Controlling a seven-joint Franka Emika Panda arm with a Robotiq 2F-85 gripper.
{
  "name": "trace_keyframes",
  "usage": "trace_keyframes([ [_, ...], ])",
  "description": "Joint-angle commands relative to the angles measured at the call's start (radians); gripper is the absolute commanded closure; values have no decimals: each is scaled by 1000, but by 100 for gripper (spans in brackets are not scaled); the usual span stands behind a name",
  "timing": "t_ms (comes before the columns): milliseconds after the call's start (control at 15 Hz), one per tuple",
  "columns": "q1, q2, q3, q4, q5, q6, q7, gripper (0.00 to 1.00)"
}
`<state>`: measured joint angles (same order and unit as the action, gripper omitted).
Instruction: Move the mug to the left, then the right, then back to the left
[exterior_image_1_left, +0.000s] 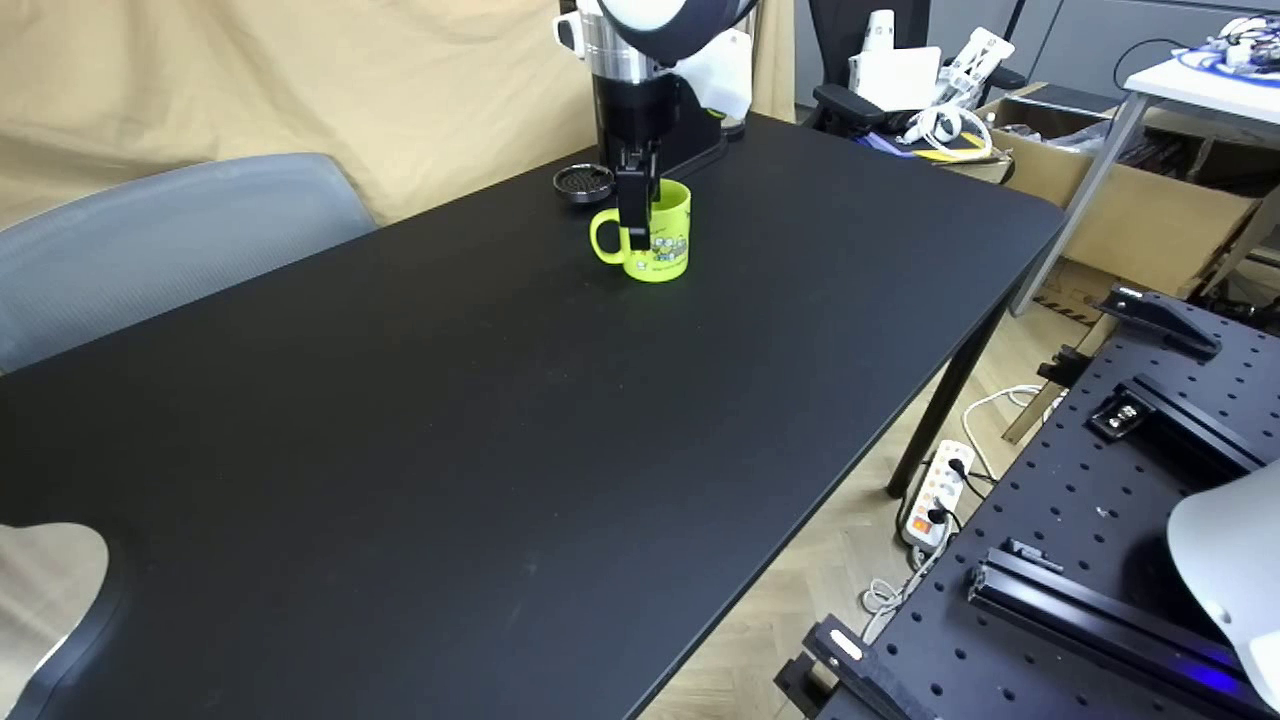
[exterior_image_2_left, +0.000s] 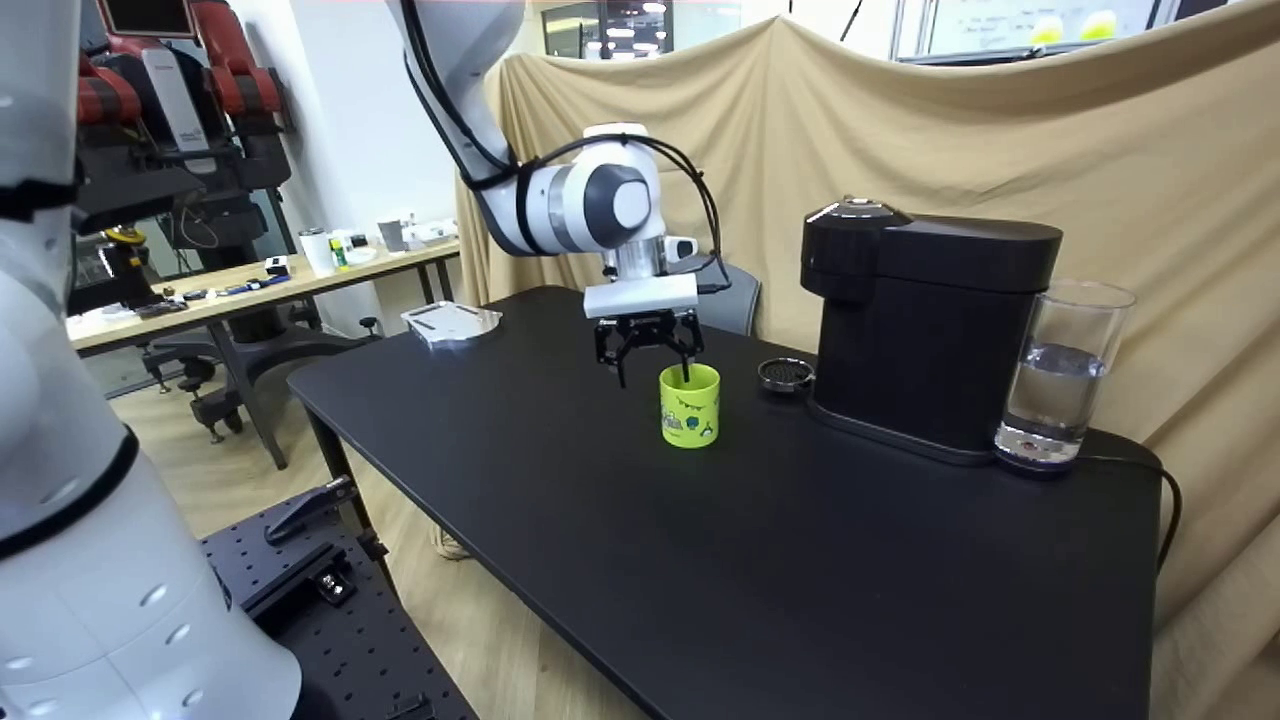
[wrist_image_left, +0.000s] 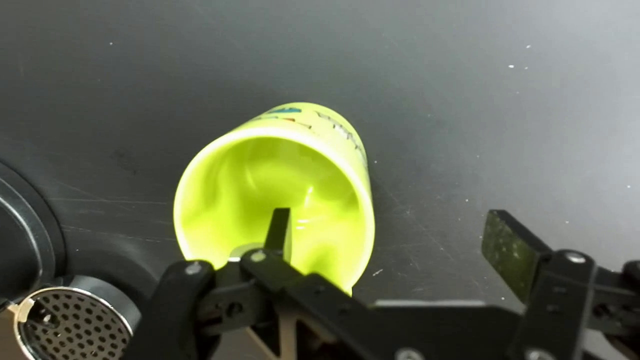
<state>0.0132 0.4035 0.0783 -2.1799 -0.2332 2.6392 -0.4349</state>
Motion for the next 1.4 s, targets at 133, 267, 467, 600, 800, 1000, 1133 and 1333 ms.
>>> trace_keyframes([
  [133,-45,41,29,41,48,-1,-49,47],
  [267,-51,46,31,47,53,-2,-57,61],
  [467,-57,52,32,57,51,-3,-65,81],
  [600,-55,50,28,60,44,-3,-65,95],
  [800,-52,41,28,58,37,-4,-72,100],
  [1000,-46,14,38,28,30,6,-85,98],
  [1133,-41,-16,54,-3,28,9,-102,98],
  [1333,-36,-67,92,-59,33,13,-141,98],
])
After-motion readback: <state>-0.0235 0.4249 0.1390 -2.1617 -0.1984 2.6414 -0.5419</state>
